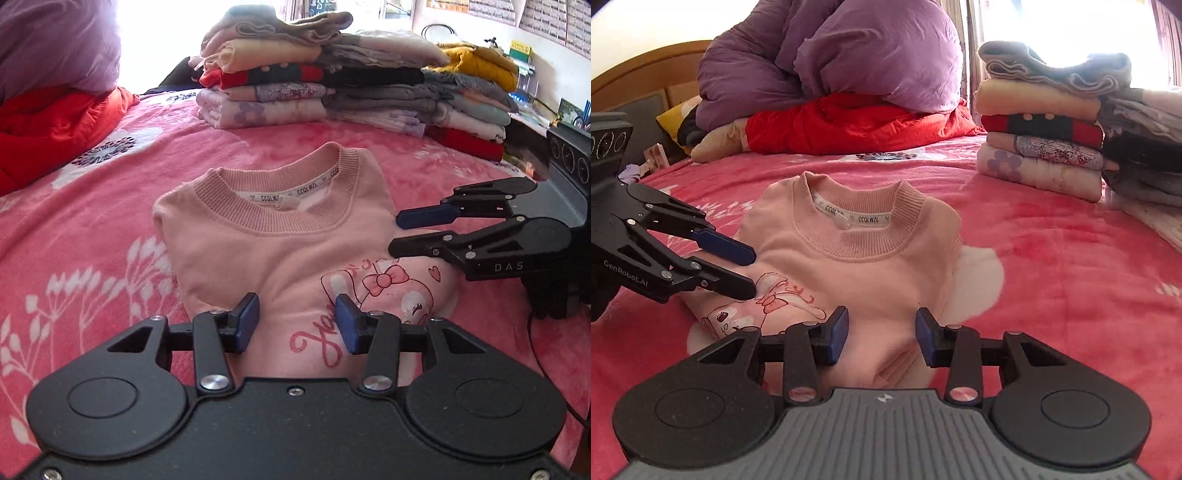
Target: Fold clothes
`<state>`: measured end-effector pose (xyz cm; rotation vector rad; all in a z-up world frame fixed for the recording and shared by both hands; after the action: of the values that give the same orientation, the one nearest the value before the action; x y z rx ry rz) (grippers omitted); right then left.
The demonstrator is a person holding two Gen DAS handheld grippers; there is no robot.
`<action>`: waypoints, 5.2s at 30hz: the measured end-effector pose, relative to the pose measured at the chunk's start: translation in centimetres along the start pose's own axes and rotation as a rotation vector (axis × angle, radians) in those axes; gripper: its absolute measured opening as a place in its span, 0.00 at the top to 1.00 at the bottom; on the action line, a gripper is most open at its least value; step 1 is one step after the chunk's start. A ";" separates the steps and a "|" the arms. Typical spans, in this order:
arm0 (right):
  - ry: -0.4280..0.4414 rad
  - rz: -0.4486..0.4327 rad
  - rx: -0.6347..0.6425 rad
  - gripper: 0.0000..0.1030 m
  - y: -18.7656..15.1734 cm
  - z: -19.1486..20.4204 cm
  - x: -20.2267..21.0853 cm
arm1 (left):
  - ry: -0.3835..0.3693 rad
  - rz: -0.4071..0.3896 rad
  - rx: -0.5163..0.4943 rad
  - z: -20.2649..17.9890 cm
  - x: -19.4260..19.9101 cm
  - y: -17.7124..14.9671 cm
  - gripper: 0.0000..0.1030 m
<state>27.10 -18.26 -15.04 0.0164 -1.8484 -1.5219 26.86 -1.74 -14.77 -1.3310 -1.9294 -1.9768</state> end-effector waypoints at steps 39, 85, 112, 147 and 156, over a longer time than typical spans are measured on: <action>0.033 -0.103 0.122 0.67 3.6 3.1 5.7 | 0.064 -0.101 -0.057 -3.9 3.6 1.4 0.52; 0.169 -0.001 -0.705 0.64 -0.7 -2.2 -2.0 | -0.173 -0.140 0.863 4.1 -0.3 -1.9 0.79; 0.124 -0.006 -0.833 0.72 -6.7 0.0 6.6 | -0.186 -0.084 0.863 -4.5 3.8 -7.5 0.79; 0.226 -0.599 -0.888 0.80 24.1 -31.6 9.0 | -0.618 -0.416 0.801 -2.9 -5.9 38.7 0.82; 0.065 -0.419 -0.966 0.41 27.0 -37.5 -4.1 | -0.161 -0.264 0.795 4.9 -15.4 35.5 0.39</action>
<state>61.55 -40.09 7.20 -0.0021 -0.9268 -2.5287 60.04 -12.55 2.70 -1.0543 -2.6459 -0.9478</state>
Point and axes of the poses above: each gripper's, at about its wrist camera, not at the fingertips, and x roughly against the way its jaws point, z to its left, y to its top, the point moved 8 cm from there along -x, roughly the way its jaws point, and after that the axes turned 4 degrees about x, right-handed, at the moved point
